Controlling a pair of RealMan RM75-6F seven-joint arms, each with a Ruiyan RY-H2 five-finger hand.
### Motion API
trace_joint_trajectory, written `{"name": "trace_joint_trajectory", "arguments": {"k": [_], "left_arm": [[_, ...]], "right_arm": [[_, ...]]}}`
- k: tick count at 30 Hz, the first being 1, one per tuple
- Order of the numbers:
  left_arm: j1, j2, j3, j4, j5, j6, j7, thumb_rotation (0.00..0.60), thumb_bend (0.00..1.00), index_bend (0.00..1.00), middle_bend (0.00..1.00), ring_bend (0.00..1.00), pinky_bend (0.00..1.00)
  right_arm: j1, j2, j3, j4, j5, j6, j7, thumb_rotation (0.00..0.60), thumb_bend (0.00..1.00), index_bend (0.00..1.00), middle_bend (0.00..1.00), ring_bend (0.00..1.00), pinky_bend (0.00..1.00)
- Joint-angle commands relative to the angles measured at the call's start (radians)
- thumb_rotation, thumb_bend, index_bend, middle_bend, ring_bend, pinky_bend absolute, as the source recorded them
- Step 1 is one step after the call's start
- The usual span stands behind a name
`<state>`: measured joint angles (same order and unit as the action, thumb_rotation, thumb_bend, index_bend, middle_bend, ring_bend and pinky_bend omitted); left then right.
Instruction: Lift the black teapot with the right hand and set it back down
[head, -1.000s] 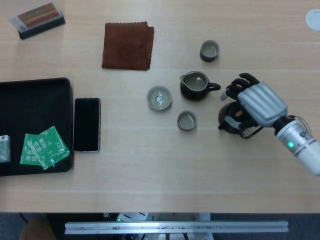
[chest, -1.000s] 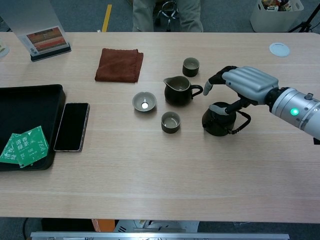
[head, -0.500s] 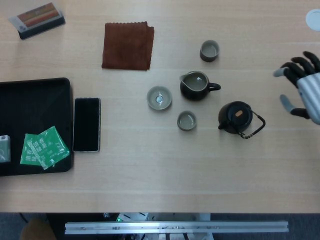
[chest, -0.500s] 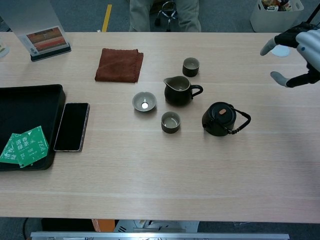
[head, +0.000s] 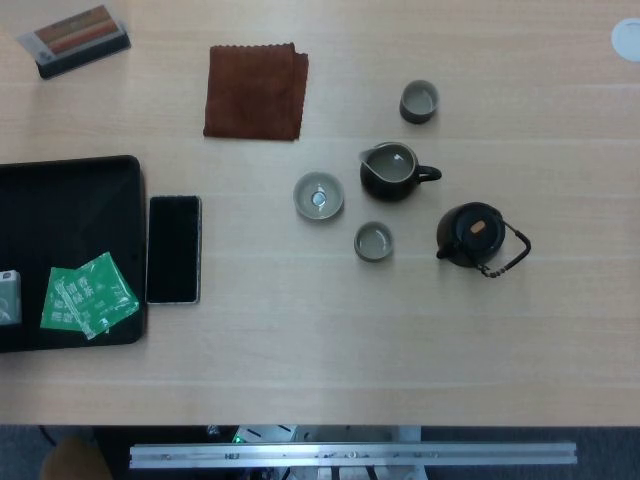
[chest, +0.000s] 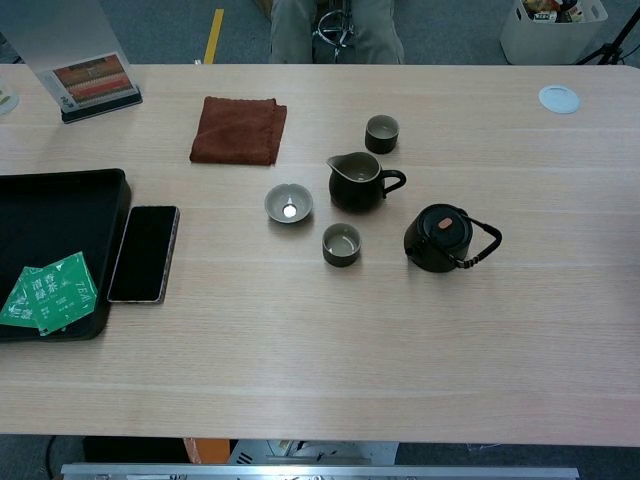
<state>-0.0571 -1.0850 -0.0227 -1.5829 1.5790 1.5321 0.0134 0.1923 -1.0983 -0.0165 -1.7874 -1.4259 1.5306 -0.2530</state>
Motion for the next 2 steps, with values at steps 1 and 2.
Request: {"name": "trace_joint_trajectory", "arguments": {"k": [1, 2], "left_arm": [[0.000, 0.003, 0.001, -0.008, -0.006, -0.004, 0.009, 0.600, 0.38, 0.11, 0.15, 0.00, 0.04], [-0.001, 0.004, 0.002, -0.010, -0.008, -0.006, 0.012, 0.600, 0.38, 0.11, 0.15, 0.00, 0.04]], "right_arm": [[-0.003, 0.001, 0.005, 0.002, -0.005, -0.006, 0.004, 0.597, 0.34, 0.32, 0.30, 0.18, 0.10], [-0.003, 0.001, 0.007, 0.003, -0.007, -0.010, 0.005, 0.597, 0.34, 0.32, 0.30, 0.18, 0.10]]}}
